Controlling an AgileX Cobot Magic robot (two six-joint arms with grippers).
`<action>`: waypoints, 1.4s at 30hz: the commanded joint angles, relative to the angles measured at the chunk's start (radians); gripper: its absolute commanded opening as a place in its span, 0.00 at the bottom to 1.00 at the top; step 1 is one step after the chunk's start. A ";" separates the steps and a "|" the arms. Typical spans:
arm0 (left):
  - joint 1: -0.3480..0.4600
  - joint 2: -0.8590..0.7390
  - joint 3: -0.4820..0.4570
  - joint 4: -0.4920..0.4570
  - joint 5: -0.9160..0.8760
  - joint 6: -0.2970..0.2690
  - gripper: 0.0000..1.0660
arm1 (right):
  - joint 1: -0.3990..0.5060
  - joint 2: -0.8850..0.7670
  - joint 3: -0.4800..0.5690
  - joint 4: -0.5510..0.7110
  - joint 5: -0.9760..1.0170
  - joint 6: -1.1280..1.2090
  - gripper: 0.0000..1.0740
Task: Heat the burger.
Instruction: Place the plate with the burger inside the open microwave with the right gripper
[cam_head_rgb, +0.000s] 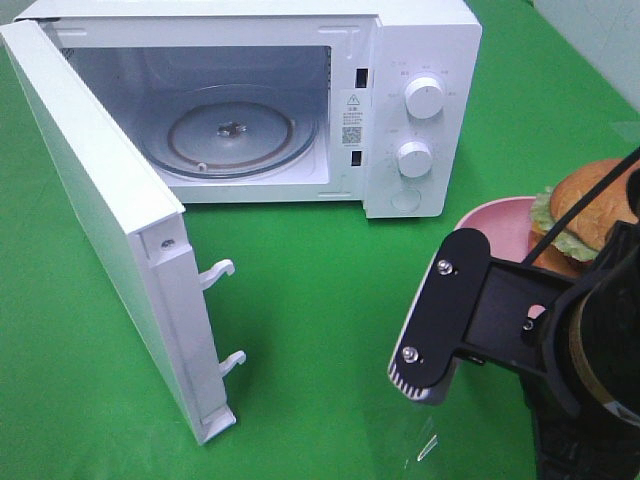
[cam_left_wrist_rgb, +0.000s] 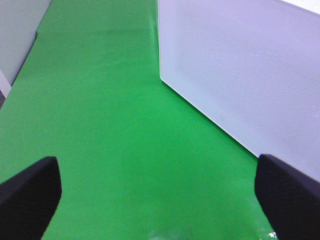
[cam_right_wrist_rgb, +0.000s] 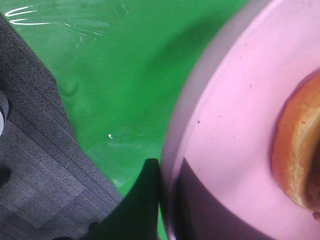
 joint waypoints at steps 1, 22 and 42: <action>0.003 0.000 0.003 -0.006 -0.002 0.001 0.92 | 0.021 -0.006 0.001 -0.083 0.033 -0.020 0.01; 0.003 0.000 0.003 -0.006 -0.002 0.001 0.92 | 0.070 -0.006 0.001 -0.137 -0.035 -0.225 0.02; 0.003 0.000 0.003 -0.006 -0.002 0.001 0.92 | 0.063 -0.006 0.001 -0.241 -0.186 -0.436 0.00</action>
